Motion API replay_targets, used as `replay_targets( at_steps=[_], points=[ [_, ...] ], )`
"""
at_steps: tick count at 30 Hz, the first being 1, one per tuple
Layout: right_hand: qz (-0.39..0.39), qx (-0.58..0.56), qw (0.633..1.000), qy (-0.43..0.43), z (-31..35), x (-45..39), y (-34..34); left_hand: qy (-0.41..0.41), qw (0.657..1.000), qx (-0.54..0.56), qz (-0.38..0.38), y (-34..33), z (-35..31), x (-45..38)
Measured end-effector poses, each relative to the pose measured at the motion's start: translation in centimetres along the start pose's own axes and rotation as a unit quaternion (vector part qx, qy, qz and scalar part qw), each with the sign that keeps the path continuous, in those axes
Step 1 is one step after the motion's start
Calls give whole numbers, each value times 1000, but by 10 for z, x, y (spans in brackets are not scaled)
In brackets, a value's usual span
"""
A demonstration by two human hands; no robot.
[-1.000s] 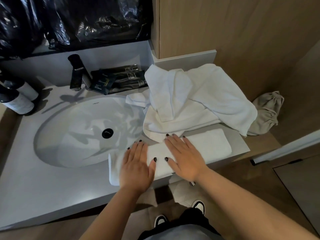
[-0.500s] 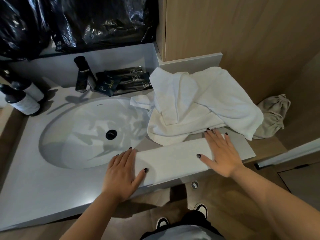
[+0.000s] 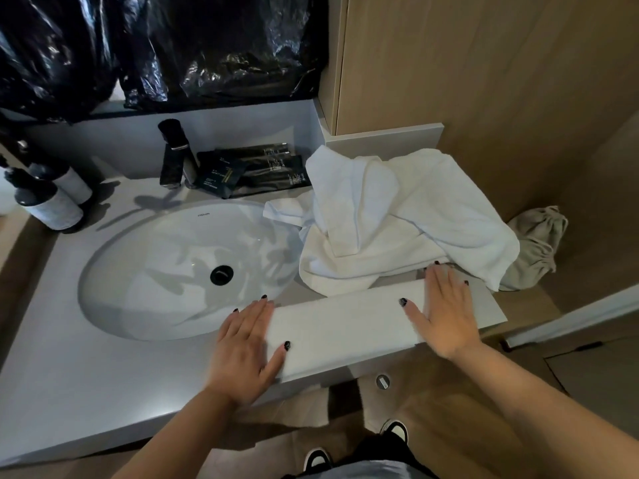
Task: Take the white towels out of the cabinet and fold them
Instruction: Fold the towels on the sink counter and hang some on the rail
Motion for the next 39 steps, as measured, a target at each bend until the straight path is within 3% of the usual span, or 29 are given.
replay_targets(
  at_steps=[3, 6, 8, 10, 13, 14, 15, 17, 22, 26, 29, 31, 35, 39],
  points=[
    [-84, -176, 977, -90, 12, 42, -9, 10, 1000, -6, -4, -2, 3, -2],
    [-101, -270, 948, -136, 17, 76, -23, 2, 1000, -18, -5, -5, -2, -1],
    [-133, -364, 896, -216, 11, 91, -25, -12, 1000, -23, -8, -9, -10, 4],
    [-142, -491, 786, -348, 1, 103, -35, -23, 999, -22, -19, -13, -23, 6],
    [-58, -710, 547, -440, 10, 111, -64, -16, 999, -11, -41, -19, -45, 6],
    [-19, -746, 502, -437, 16, 112, -69, -11, 999, -12, -44, -21, -53, 5],
    [6, -762, 489, -425, 19, 113, -72, -7, 999, -15, -43, -23, -61, 6],
    [20, -776, 485, -402, 19, 115, -74, 2, 999, -22, -33, -27, -73, 8],
    [32, -830, 436, -347, 18, 113, -54, 29, 999, 19, 4, -29, -92, 21],
    [33, -844, 440, -304, 8, 116, -26, 34, 979, 199, 39, -18, -110, 23],
    [45, -850, 453, -264, -4, 128, -1, 18, 934, 346, 88, -6, -149, 23],
    [57, -843, 482, -233, -13, 137, 18, 14, 904, 413, 112, 0, -182, 20],
    [65, -839, 515, -167, -39, 159, 62, -11, 871, 479, 110, 8, -254, 9],
    [26, -856, 506, -101, -88, 188, 114, -41, 853, 516, 63, 16, -331, 7]
  ],
)
Point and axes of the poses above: each hand's wrist, its own x-axis away from the middle knuckle, its own y-axis out of the back of the hand, z = x × y, the point moved 7 cm from there along -x, towards the middle knuckle, and after that the axes turned 1 degree about -y, right-handed, at the moved point
